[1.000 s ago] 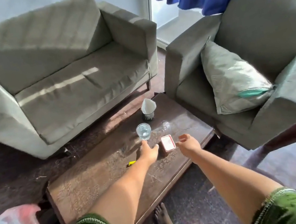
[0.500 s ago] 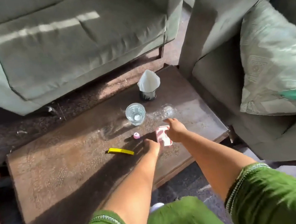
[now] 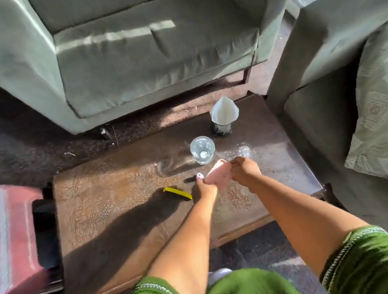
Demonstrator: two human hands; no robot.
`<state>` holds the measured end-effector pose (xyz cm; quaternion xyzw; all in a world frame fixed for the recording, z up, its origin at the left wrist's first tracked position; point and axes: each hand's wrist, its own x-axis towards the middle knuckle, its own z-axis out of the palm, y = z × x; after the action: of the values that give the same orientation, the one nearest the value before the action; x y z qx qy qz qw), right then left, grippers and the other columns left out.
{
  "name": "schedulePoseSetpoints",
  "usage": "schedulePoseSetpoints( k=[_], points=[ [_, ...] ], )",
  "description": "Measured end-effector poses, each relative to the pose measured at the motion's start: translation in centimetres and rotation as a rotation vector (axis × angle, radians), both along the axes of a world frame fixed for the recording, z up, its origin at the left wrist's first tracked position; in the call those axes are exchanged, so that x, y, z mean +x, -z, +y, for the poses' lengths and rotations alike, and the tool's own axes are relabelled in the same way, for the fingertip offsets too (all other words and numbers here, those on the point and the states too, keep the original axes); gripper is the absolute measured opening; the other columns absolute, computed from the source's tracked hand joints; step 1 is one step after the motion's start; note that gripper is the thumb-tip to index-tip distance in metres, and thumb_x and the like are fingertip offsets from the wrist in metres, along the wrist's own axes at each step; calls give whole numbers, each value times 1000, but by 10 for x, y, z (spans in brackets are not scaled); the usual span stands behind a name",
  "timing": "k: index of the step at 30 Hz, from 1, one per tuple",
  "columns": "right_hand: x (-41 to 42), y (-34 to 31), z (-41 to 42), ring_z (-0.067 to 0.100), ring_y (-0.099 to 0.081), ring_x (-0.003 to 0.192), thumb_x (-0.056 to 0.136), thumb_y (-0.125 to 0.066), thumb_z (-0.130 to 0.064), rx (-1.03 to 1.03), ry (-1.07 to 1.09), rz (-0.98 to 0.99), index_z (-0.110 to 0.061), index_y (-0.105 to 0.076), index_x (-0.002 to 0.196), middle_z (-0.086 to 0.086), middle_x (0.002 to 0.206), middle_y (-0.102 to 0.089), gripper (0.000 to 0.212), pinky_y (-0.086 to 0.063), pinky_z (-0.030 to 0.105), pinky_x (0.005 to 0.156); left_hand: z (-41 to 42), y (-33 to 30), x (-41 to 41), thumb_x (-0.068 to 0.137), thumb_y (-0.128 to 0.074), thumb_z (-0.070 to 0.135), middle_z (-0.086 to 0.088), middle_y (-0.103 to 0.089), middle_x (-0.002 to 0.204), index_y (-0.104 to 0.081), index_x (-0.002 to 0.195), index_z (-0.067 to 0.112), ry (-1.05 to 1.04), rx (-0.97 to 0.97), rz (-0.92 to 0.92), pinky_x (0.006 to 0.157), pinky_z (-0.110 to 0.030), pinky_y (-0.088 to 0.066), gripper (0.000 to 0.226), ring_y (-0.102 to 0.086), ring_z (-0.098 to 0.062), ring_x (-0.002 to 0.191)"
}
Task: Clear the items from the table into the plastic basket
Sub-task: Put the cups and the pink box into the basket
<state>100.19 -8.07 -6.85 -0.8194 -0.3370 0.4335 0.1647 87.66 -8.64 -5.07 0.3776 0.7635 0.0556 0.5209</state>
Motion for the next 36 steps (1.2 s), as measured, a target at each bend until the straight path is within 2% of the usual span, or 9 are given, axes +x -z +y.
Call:
schedulePoseSetpoints(
  k=[4, 8, 10, 12, 16, 20, 25, 31, 36],
  points=[
    [-38, -77, -4, 24, -69, 77, 88, -64, -29, 82, 32, 134, -20, -69, 93, 8, 81, -71, 12, -59, 41, 81, 4, -47, -46, 84, -59, 25, -11, -73, 104, -70, 104, 12, -86, 168, 113, 77, -32, -54, 26, -68, -29, 94],
    [-81, -140, -13, 17, -67, 63, 87, -67, -37, 121, -70, 220, -19, -68, 90, 9, 81, -73, 18, -60, 26, 63, -14, -121, -92, 83, -64, 24, -8, -73, 101, -70, 102, 14, -250, 298, 100, 71, -28, -47, 22, -68, -27, 91],
    [-104, -160, -17, 20, -67, 62, 87, -66, -39, 111, -119, 265, -13, -72, 87, 13, 78, -74, 27, -62, 37, 70, -28, -147, -118, 82, -66, 24, -10, -74, 99, -72, 97, 13, -302, 343, 118, 71, -31, -48, 19, -68, -29, 91],
    [-129, -178, -22, 20, -68, 63, 87, -63, -44, 116, -221, 252, -12, -71, 78, 11, 74, -74, 34, -61, 34, 66, -43, -168, -144, 83, -66, 24, -11, -73, 100, -71, 97, 12, -342, 390, 155, 71, -33, -48, 19, -68, -29, 91],
    [-187, -206, -26, 15, -71, 63, 90, -61, -37, 182, -418, 217, -6, -75, 80, 7, 69, -73, 35, -55, 23, 61, -68, -200, -199, 88, -58, 20, -9, -71, 108, -69, 107, 13, -420, 445, 237, 70, -29, -44, 22, -65, -29, 95],
    [-247, -221, -36, 1, -62, 44, 88, -63, -18, 200, -504, 248, -8, -75, 79, 0, 60, -69, 18, -45, 11, 43, -91, -221, -258, 87, -57, 15, -17, -70, 110, -70, 108, 8, -429, 474, 316, 82, -32, -48, 26, -64, -33, 103],
    [-321, -230, -47, 21, -74, 70, 85, -58, -17, 186, -561, 253, -12, -69, 60, 7, 66, -73, 28, -62, 36, 73, -115, -230, -326, 85, -57, 12, -14, -72, 103, -73, 104, 6, -466, 493, 300, 77, -31, -48, 26, -66, -26, 98],
    [-424, -220, -73, 27, -73, 81, 86, -57, -24, 182, -601, 225, -11, -72, 72, 9, 76, -73, 24, -60, 39, 78, -157, -225, -416, 85, -57, 10, -14, -68, 114, -65, 117, 7, -429, 425, 338, 86, -32, -48, 33, -63, -30, 107],
    [-508, -212, -98, 25, -69, 87, 84, -56, -19, 225, -646, 195, -14, -75, 81, 8, 86, -75, 20, -57, 35, 80, -170, -225, -508, 85, -57, 11, -11, -68, 110, -66, 112, 9, -362, 391, 304, 76, -28, -47, 29, -63, -29, 101]
  ],
)
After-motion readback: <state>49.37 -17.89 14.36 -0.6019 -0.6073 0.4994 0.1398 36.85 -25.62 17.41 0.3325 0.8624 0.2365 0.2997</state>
